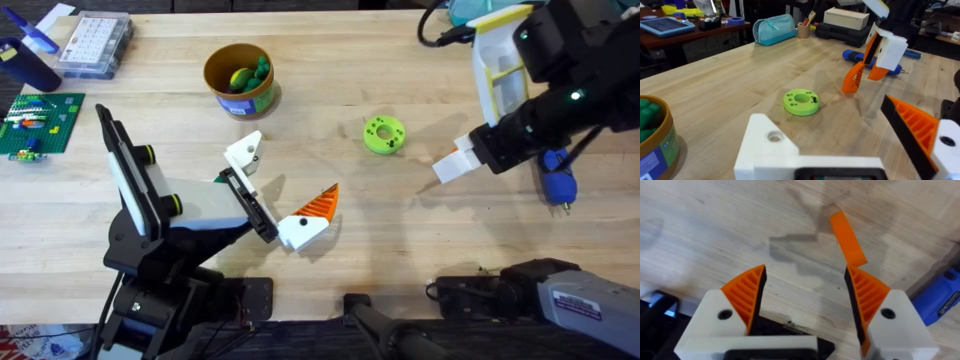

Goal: Pick up the gripper from the table and insert it into the empty holder that is missing its gripper. Then pick up a screw, insert it into the mounting hole, and use the screwdriver to tighten it. Finally, clean up the table by picking up the vegetable and placing it into the bucket.

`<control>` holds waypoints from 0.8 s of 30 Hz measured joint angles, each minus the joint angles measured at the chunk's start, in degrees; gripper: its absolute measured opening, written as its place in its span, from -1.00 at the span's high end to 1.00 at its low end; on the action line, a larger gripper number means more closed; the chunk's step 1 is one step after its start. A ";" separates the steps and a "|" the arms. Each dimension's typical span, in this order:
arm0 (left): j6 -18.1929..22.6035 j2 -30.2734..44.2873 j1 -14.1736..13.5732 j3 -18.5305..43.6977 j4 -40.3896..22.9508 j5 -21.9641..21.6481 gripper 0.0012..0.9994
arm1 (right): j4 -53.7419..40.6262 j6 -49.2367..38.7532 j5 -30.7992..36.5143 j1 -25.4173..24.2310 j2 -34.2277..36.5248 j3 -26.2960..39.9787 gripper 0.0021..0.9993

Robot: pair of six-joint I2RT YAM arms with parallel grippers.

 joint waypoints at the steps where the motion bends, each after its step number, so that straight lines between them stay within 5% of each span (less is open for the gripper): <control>1: 0.00 0.00 0.00 0.09 -0.26 -0.08 -0.98 | 0.08 -0.33 0.00 -0.04 0.39 -0.02 -0.81; 7: 0.00 0.00 0.00 0.09 -0.65 -0.38 -0.98 | -1.26 -0.26 -2.15 0.10 1.20 1.65 -0.81; 12: 0.00 0.00 0.00 0.09 -0.65 -0.51 -0.98 | -0.07 -0.76 -3.76 0.12 -2.20 9.89 -0.81; 24: 0.00 0.00 0.00 0.09 -0.87 -0.51 -0.98 | -5.02 -10.73 12.46 0.12 -1.57 10.15 -0.81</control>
